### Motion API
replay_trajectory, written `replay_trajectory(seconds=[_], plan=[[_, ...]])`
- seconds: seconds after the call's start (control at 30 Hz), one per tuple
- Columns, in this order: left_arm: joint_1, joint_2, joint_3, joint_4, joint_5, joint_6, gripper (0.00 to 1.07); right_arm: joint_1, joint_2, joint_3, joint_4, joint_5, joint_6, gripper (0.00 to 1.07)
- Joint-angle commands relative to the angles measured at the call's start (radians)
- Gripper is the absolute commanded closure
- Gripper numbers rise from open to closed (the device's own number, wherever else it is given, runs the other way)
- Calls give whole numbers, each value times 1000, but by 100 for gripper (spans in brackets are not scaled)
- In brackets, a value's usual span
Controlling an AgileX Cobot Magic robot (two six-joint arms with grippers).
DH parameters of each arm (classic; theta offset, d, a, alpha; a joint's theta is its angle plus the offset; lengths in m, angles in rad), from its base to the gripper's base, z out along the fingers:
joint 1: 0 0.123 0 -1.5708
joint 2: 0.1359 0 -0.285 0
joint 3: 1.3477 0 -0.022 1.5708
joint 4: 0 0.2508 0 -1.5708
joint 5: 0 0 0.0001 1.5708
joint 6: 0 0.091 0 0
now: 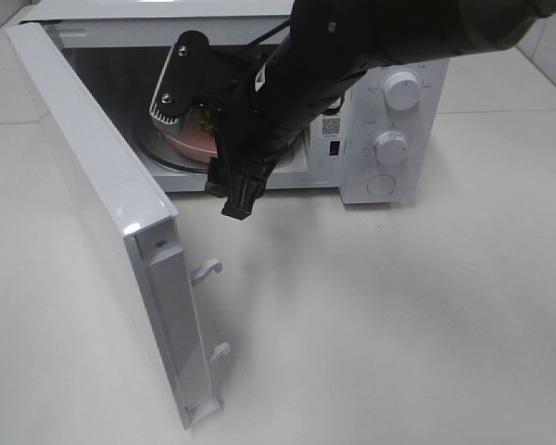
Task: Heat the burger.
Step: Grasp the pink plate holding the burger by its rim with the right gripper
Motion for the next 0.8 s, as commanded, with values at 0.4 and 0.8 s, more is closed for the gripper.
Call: replay_trajectory(seconds=[0.4,0.8], plan=[[-1,-20,3,-1,-17,0,106,37,144,-171,-234,-27,44,43],[-1,-20,3,-1,-17,0,106,36,226,-209,-557,-55,342,45]])
